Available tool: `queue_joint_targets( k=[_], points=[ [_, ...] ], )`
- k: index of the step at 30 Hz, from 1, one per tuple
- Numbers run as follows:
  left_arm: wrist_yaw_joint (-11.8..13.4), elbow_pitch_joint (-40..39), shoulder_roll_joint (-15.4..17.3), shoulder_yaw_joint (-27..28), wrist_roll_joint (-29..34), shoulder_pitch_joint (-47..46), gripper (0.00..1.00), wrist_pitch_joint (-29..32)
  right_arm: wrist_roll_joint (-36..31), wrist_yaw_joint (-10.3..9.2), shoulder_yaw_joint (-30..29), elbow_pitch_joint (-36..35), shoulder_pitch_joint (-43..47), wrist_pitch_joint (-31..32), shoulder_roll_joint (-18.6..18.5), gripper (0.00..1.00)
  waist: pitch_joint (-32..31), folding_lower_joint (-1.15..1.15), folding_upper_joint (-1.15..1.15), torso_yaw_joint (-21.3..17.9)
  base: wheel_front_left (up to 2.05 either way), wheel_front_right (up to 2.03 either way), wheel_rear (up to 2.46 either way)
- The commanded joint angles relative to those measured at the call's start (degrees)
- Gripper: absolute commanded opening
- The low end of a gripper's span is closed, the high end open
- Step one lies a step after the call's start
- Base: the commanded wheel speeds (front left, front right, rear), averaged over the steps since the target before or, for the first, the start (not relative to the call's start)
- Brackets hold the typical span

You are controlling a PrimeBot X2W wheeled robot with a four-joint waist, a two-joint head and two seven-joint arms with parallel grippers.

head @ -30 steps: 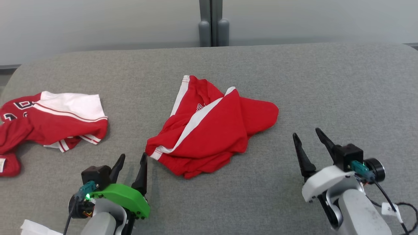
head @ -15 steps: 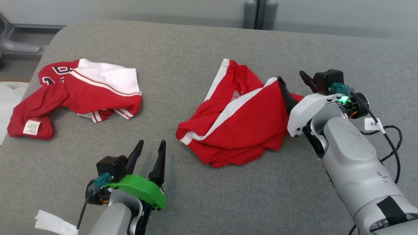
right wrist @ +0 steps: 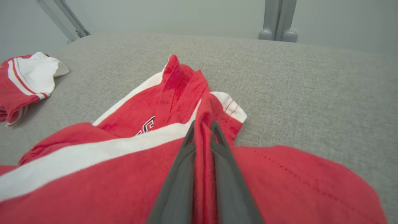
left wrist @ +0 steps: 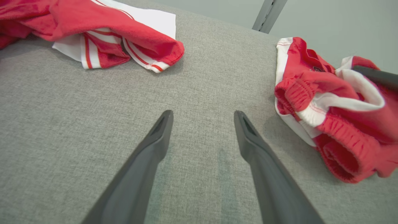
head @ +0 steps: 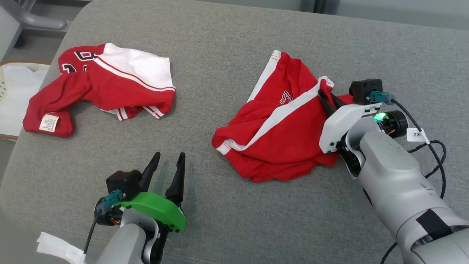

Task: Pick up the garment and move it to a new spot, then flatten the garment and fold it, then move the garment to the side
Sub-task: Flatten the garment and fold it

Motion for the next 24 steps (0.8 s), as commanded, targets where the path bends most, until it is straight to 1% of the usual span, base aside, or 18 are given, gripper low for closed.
queue_joint_targets(
  k=[1,4,7,12,15,17,18,19,20,21,24],
  points=[
    [-0.2,-0.2,0.3,-0.1,-0.1,-0.5,1.00,0.0,0.8,-0.08,-0.2,0.0,-1.1,-1.2,-0.4,0.00,-0.4,0.00,0.00,-0.4,0.00,0.00,0.00],
    [-0.2,-0.2,0.4,-0.2,0.2,0.4,1.00,0.0,2.0,-0.08,-1.3,-1.7,-1.3,-2.2,-0.3,0.00,-1.7,0.00,0.00,-1.5,0.00,0.00,0.00],
    [-0.2,0.0,0.4,-0.2,0.5,1.4,1.00,0.0,1.3,-0.08,-5.5,-8.9,0.9,-2.3,-0.3,0.00,-3.1,0.00,0.00,-3.3,0.00,0.00,0.00],
    [-0.2,0.8,0.1,0.6,1.1,3.7,1.00,0.0,0.2,-0.08,-13.5,-24.7,11.8,-2.3,-0.4,0.00,-6.7,0.00,0.00,-7.7,0.00,0.00,0.00],
    [-0.2,1.1,-0.3,1.2,1.7,5.0,1.00,0.0,-0.1,-0.08,-17.1,-31.7,20.2,-2.3,-0.3,0.00,-8.1,0.00,0.00,-10.4,0.00,0.00,0.00],
    [-0.2,1.3,-0.5,1.8,2.2,5.7,1.00,0.0,-0.6,-0.08,-18.2,-35.6,26.2,-2.3,-0.3,0.00,-8.8,0.00,0.00,-12.1,0.00,0.00,0.00],
    [-0.2,1.4,-0.6,2.0,2.4,6.0,1.00,0.0,-0.8,-0.07,-18.6,-37.2,29.2,-2.3,-0.3,0.24,-9.0,0.00,0.00,-13.1,0.00,0.00,0.00],
    [-0.2,1.5,-0.5,2.3,2.6,6.3,1.00,0.0,-0.8,-0.07,-18.8,-38.1,31.4,-2.3,-0.2,0.51,-9.1,0.00,0.00,-13.8,0.00,0.00,0.00],
    [-0.2,1.6,-0.6,2.6,2.8,6.6,1.00,0.0,-0.8,-0.07,-19.4,-39.0,34.1,-2.3,-0.3,0.89,-9.2,0.00,0.00,-14.6,0.00,0.00,0.00],
    [-0.2,1.7,-0.6,2.9,3.0,6.9,1.00,0.0,-0.5,-0.08,-19.9,-39.5,36.0,-2.3,-0.3,1.00,-9.4,0.00,0.00,-15.2,0.00,0.00,0.00],
    [-0.2,1.9,-0.7,4.0,3.5,7.6,1.00,0.0,-1.2,-0.07,-21.6,-40.8,41.5,-2.3,-0.3,1.00,-9.9,0.00,0.00,-16.8,0.00,0.00,0.00]
  ],
)
